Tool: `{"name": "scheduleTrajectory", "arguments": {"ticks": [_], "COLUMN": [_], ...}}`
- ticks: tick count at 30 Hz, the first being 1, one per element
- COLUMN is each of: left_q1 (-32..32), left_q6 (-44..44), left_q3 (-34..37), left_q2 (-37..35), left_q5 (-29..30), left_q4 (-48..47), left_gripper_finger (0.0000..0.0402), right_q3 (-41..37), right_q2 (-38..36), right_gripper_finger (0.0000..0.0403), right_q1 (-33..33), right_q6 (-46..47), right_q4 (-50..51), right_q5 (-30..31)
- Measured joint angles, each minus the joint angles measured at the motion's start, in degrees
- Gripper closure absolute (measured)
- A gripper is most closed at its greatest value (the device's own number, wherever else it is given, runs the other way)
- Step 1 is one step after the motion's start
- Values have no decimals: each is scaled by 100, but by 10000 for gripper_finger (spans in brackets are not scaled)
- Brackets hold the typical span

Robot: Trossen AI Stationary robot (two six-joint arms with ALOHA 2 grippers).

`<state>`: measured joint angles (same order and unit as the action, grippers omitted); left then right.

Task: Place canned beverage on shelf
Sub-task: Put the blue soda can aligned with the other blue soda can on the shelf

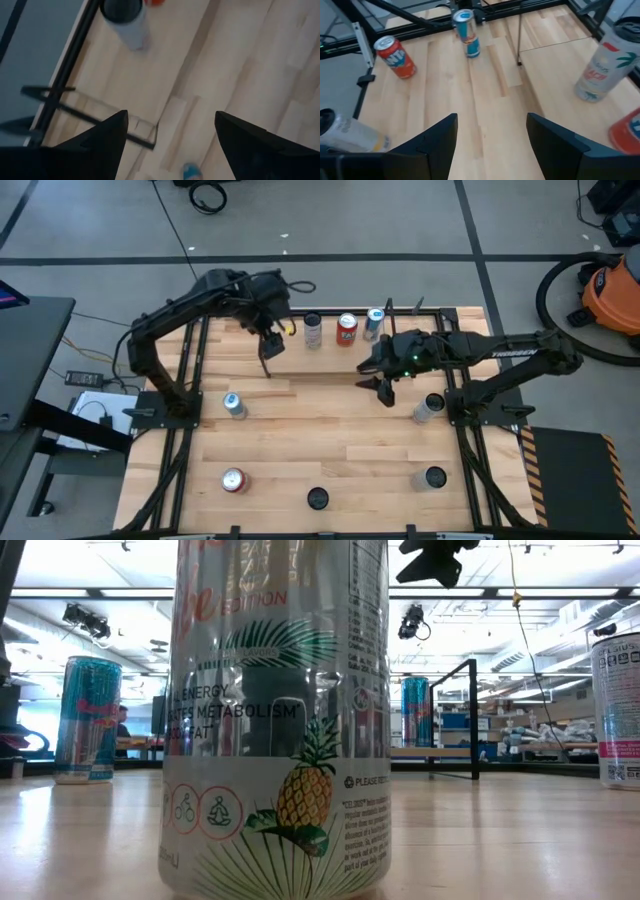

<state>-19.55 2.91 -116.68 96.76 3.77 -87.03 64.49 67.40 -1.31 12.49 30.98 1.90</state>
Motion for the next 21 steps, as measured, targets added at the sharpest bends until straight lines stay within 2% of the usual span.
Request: {"name": "scheduleTrajectory", "arguments": {"ticks": [7,15,21], "left_q1": [564,1179,1436], "left_q6": [397,679,866], "left_q3": [-2,9,11], "left_q2": [-128,-394,-643], "left_q5": [218,406,649], "left_q4": [-285,-299,-299], "left_gripper_finger": [102,102,102], "right_q3": [0,-90,-295], "right_q2": [0,0,0], "right_gripper_finger": [156,156,156], "right_q1": [-327,-748,-1034], "right_q6": [213,470,817], "right_q4": [0,-29,-233], "right_q5": [20,313,449]}}
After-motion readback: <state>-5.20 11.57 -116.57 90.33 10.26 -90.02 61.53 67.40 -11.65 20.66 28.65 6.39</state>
